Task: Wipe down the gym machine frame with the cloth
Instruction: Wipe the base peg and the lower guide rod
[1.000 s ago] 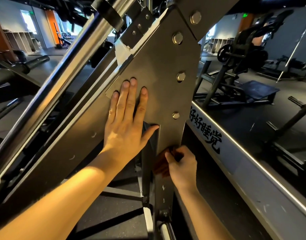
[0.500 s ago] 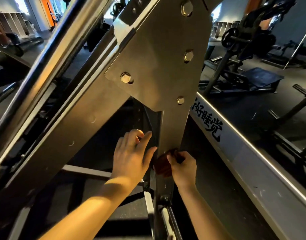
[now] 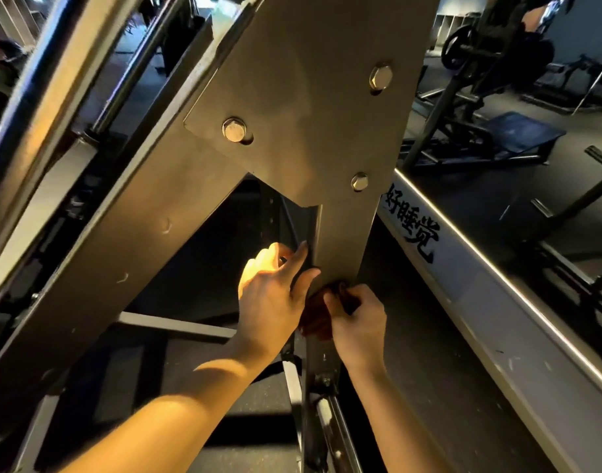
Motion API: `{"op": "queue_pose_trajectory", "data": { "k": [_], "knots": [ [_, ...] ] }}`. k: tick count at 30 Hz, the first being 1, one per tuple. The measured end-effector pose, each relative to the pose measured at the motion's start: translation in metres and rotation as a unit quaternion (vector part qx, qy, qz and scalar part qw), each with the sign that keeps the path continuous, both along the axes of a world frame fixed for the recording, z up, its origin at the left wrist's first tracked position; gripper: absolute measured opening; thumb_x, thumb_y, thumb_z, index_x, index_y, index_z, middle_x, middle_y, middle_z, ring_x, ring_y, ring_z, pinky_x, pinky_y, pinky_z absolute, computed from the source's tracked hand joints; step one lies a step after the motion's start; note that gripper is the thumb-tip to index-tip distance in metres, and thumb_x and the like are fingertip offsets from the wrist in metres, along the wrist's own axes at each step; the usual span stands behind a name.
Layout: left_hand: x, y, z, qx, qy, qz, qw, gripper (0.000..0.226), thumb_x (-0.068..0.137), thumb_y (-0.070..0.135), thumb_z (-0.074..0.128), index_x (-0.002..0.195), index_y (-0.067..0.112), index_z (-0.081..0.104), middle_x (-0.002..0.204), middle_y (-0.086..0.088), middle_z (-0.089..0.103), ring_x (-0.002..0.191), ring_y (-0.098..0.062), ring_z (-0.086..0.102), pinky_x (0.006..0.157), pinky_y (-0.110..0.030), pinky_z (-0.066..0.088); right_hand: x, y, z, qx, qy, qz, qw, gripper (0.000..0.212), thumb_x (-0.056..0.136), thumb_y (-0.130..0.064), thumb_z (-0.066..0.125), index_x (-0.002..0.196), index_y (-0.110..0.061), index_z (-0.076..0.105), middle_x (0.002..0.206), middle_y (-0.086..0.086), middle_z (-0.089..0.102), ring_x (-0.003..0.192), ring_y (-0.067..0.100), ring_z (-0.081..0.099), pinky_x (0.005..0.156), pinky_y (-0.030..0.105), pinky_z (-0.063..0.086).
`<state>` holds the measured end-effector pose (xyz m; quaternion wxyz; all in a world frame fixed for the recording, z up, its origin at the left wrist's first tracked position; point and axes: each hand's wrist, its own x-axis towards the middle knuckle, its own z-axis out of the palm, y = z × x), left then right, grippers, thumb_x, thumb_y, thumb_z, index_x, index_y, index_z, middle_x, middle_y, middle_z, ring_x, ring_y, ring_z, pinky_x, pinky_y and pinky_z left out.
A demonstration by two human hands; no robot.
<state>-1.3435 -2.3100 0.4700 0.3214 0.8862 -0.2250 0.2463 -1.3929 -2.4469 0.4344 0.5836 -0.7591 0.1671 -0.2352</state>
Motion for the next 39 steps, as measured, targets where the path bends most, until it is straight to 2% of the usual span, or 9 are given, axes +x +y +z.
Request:
{"op": "queue_pose_trajectory", "data": {
  "k": [3, 8, 11, 15, 22, 24, 28, 33, 39],
  "knots": [
    [0.001, 0.002, -0.004, -0.012, 0.022, -0.016, 1.000, 0.051, 0.102, 0.047, 0.050, 0.144, 0.019, 0.056, 0.103, 0.001, 0.069, 0.063, 0.003, 0.054, 0.056, -0.012, 0.049, 0.003, 0.002, 0.004, 0.000, -0.037, 0.008, 0.999, 0.011, 0.093, -0.012, 0.072, 0.099, -0.017, 0.065, 0.089, -0.007, 0.071, 0.086, -0.001, 0.069, 0.073, 0.014, 0.054],
    [0.006, 0.004, -0.005, -0.005, 0.024, -0.034, 0.999, 0.050, 0.101, 0.043, 0.053, 0.144, 0.018, 0.056, 0.113, 0.002, 0.066, 0.060, 0.002, 0.052, 0.054, -0.003, 0.042, -0.005, 0.004, -0.033, 0.058, 0.109, 0.000, 0.992, 0.016, 0.093, -0.019, 0.073, 0.097, -0.031, 0.063, 0.091, -0.013, 0.070, 0.085, -0.009, 0.067, 0.083, 0.021, 0.058],
    [0.004, 0.004, -0.006, -0.015, 0.040, -0.037, 0.998, 0.050, 0.101, 0.040, 0.056, 0.146, 0.018, 0.054, 0.107, 0.003, 0.067, 0.056, 0.004, 0.051, 0.052, -0.005, 0.045, 0.005, 0.003, -0.016, 0.041, 0.038, 0.026, 0.998, 0.012, 0.093, -0.018, 0.073, 0.100, -0.025, 0.066, 0.092, -0.010, 0.074, 0.084, -0.001, 0.072, 0.081, 0.027, 0.061],
    [0.003, 0.006, -0.007, -0.009, 0.054, -0.041, 0.998, 0.049, 0.102, 0.038, 0.058, 0.146, 0.019, 0.054, 0.113, 0.003, 0.065, 0.068, 0.004, 0.052, 0.062, 0.000, 0.044, 0.003, 0.006, -0.012, 0.006, -0.022, 0.028, 0.999, 0.012, 0.092, -0.011, 0.072, 0.102, -0.016, 0.066, 0.091, -0.010, 0.072, 0.089, 0.000, 0.070, 0.078, 0.015, 0.054],
    [0.007, 0.005, -0.010, -0.024, 0.055, -0.038, 0.997, 0.053, 0.103, 0.055, 0.047, 0.142, 0.021, 0.058, 0.118, 0.004, 0.063, 0.101, -0.016, 0.062, 0.083, -0.037, 0.056, -0.015, -0.006, -0.085, 0.059, 0.257, -0.026, 0.964, 0.015, 0.095, -0.023, 0.071, 0.106, -0.022, 0.061, 0.101, -0.006, 0.069, 0.085, 0.003, 0.064, 0.075, 0.020, 0.052],
    [0.006, 0.004, -0.012, -0.057, 0.075, -0.037, 0.995, 0.053, 0.101, 0.057, 0.050, 0.139, 0.022, 0.061, 0.120, 0.007, 0.063, 0.107, -0.013, 0.063, 0.088, -0.040, 0.057, -0.010, -0.002, -0.071, 0.067, 0.226, -0.036, 0.971, 0.015, 0.095, -0.022, 0.071, 0.106, -0.020, 0.062, 0.099, -0.005, 0.069, 0.082, 0.003, 0.065, 0.066, 0.016, 0.048],
    [0.007, 0.007, -0.003, -0.102, 0.131, -0.050, 0.985, 0.046, 0.093, 0.049, 0.063, 0.130, 0.021, 0.067, 0.113, 0.017, 0.062, 0.102, 0.014, 0.058, 0.088, -0.004, 0.046, 0.003, 0.003, 0.003, 0.090, 0.024, -0.031, 0.995, 0.012, 0.094, -0.020, 0.072, 0.103, -0.020, 0.064, 0.094, -0.006, 0.071, 0.087, 0.002, 0.070, 0.070, 0.017, 0.057],
    [0.016, 0.013, 0.010, -0.117, 0.172, -0.087, 0.974, 0.045, 0.092, 0.052, 0.057, 0.121, 0.021, 0.071, 0.106, 0.023, 0.063, 0.100, 0.023, 0.055, 0.088, -0.005, 0.046, 0.000, 0.013, 0.019, 0.035, -0.121, -0.012, 0.992, 0.016, 0.094, -0.006, 0.070, 0.104, -0.001, 0.059, 0.088, -0.004, 0.066, 0.084, -0.002, 0.068, 0.070, 0.013, 0.053],
    [0.010, 0.009, -0.009, -0.100, 0.140, -0.055, 0.984, 0.052, 0.090, 0.052, 0.064, 0.133, 0.023, 0.066, 0.121, 0.014, 0.067, 0.113, 0.003, 0.060, 0.092, 0.003, 0.038, -0.013, 0.013, -0.067, 0.072, -0.009, -0.028, 0.997, 0.017, 0.094, -0.015, 0.070, 0.100, -0.010, 0.056, 0.084, -0.006, 0.064, 0.082, -0.005, 0.067, 0.069, 0.014, 0.053]
  ]
}}
